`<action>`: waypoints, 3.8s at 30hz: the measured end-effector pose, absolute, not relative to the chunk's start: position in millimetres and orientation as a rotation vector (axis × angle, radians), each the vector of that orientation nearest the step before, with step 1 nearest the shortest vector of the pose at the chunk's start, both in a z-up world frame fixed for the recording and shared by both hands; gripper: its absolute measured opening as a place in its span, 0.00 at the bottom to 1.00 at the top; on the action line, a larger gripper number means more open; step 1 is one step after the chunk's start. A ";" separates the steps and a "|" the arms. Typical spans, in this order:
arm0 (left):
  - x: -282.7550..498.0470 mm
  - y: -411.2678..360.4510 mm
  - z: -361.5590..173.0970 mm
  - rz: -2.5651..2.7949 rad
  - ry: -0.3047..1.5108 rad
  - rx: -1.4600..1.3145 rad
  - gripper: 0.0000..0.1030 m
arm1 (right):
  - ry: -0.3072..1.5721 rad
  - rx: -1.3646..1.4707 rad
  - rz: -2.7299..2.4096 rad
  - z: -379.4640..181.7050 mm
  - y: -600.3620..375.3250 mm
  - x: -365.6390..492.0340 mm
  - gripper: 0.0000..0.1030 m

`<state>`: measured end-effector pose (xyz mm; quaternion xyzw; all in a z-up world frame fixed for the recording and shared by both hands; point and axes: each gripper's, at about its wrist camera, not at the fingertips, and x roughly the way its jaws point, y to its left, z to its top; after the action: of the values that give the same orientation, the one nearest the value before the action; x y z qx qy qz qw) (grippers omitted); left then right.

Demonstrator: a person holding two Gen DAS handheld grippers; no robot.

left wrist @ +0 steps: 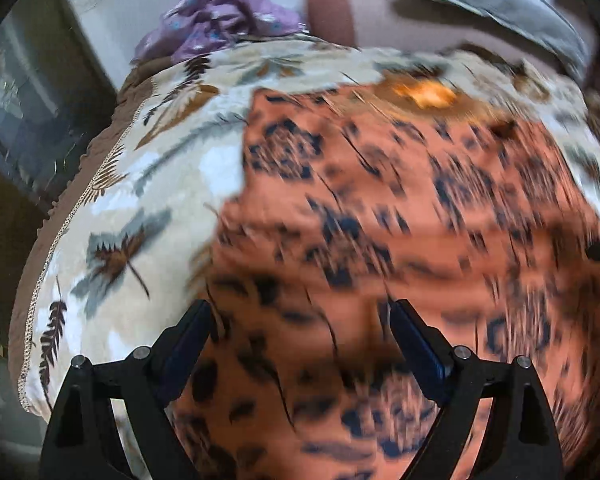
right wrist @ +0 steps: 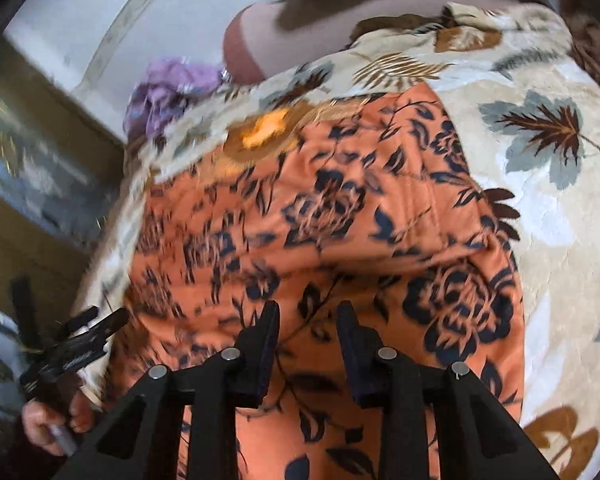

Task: Fold small clothes

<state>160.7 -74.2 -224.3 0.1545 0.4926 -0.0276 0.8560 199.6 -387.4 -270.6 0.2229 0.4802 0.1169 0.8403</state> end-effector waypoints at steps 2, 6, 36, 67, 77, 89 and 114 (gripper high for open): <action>144.0 -77.1 -235.5 -0.070 1.054 0.362 0.88 | 1.042 0.454 0.258 -278.5 -376.4 192.8 0.33; 111.3 -65.3 -255.5 -0.055 1.115 0.337 0.88 | 1.088 0.385 0.263 -292.5 -352.6 172.0 0.32; 50.8 -25.4 -182.9 0.002 0.869 0.360 0.89 | 1.072 0.454 0.461 -289.8 -328.3 107.8 0.32; 62.0 4.8 -202.3 0.020 0.990 0.228 0.89 | 1.089 0.473 0.482 -293.0 -330.4 103.1 0.32; 64.5 38.3 -206.5 0.111 0.984 0.277 0.89 | 1.001 0.567 0.449 -278.2 -356.5 95.0 0.32; 63.9 40.8 -209.1 0.123 0.988 0.266 0.89 | 0.985 0.573 0.433 -275.8 -360.3 94.8 0.32; 77.5 87.2 -237.7 -0.003 1.219 -0.036 0.88 | 0.893 0.767 0.142 -264.8 -456.5 36.0 0.36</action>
<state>77.5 87.2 -237.7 -0.0168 0.5722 -0.0012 0.8199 36.0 -456.5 -264.8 0.3615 0.4208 0.0669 0.8293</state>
